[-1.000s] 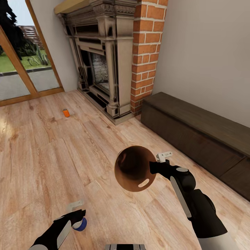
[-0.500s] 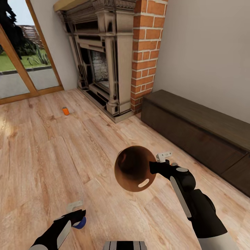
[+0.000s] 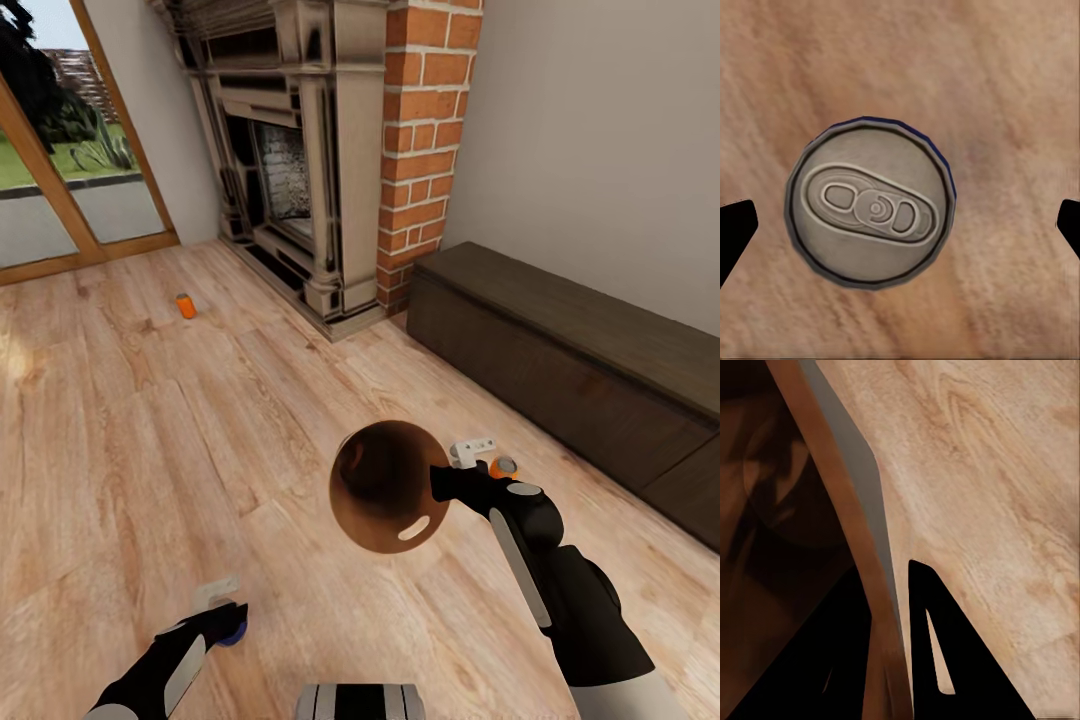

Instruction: Put the three can of soda from the living room inside the tash can in the kitchen.

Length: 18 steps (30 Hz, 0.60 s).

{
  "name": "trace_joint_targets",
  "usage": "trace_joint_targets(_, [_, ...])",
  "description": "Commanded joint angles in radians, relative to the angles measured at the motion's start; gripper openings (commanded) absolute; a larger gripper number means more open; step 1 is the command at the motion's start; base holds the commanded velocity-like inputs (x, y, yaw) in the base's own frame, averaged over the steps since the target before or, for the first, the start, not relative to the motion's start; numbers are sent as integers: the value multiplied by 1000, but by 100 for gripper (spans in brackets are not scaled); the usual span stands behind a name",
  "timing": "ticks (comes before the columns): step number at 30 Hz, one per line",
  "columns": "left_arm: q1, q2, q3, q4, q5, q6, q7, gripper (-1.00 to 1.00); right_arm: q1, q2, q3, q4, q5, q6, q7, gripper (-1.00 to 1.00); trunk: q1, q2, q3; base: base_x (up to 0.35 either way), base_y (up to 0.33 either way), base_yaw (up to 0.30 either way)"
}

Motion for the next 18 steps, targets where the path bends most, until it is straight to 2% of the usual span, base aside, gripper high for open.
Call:
trace_joint_targets(1, [0, 0, 0, 0, 0, 0, 0, 100, -1, 0, 0, -1, -16, 0, 4, -100, 0, 0, -4, 0, 0, 0])
trace_joint_targets(18, [0, 0, 0, -3, 2, -5, 0, 100, 4, 0, 2, 0, -15, 0, 4, -100, 0, 0, -4, 1, 1, 0])
